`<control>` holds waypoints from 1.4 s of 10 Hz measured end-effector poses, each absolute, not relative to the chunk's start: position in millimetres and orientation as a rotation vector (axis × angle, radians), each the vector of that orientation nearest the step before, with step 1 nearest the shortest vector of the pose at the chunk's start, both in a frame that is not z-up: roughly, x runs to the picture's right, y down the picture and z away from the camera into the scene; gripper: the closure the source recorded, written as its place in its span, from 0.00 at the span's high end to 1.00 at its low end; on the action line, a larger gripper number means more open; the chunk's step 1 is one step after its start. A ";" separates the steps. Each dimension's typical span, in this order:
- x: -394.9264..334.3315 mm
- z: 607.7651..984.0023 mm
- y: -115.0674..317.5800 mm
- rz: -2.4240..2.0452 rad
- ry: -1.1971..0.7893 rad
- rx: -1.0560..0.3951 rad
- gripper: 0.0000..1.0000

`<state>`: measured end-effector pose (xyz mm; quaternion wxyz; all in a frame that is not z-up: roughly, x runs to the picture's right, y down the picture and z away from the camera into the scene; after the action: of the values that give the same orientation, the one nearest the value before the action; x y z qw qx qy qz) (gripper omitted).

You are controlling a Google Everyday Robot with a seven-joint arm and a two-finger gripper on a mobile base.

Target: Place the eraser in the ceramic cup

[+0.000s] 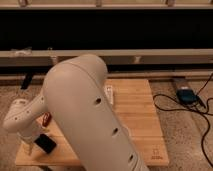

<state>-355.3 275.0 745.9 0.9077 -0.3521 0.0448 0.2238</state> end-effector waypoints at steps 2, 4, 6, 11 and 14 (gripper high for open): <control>-355.6 749.8 276.9 0.457 0.114 -0.711 0.80; -356.8 755.1 279.7 0.447 0.148 -0.680 0.79; -357.0 758.6 281.4 0.438 0.175 -0.657 0.64; -347.8 758.6 277.2 0.433 0.215 -0.624 0.13; -333.4 740.4 262.9 0.449 0.222 -0.597 0.00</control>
<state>-333.4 262.9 740.4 0.9251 -0.2908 0.1082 0.2189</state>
